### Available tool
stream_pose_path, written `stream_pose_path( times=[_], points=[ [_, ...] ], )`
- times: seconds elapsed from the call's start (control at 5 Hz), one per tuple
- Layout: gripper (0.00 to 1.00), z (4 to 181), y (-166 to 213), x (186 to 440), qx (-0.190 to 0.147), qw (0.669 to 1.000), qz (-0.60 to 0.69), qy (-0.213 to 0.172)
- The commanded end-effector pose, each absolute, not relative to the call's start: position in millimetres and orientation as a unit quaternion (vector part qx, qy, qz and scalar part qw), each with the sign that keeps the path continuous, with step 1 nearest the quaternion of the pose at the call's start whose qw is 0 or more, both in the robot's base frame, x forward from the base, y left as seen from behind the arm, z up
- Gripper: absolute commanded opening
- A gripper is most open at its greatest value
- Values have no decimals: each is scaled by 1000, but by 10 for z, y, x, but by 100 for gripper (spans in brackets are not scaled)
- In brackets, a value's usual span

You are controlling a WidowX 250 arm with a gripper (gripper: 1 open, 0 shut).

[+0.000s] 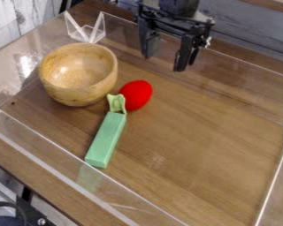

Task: Move the red object to the left side of the table

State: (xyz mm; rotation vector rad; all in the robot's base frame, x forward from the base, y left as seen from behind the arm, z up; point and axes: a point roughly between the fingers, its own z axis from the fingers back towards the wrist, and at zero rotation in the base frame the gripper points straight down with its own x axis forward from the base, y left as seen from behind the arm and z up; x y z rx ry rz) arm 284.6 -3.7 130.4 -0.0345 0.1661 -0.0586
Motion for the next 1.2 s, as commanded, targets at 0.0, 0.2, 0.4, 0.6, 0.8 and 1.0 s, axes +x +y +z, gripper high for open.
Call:
stream_pose_path(
  times=[0.0,0.2,0.4,0.6,0.8,1.0],
  points=[
    [100,1469,-43,2857,-15,998,-35,53],
    [100,1474,-28,2868,-14,998,-36,53],
    [100,1483,-17,2876,-13,998,-37,52],
    [100,1459,-99,2910,-23,998,-40,48],
    [100,1429,-184,2948,-33,998,-43,44],
    [100,1403,-266,2987,-41,997,-49,38]
  ],
)
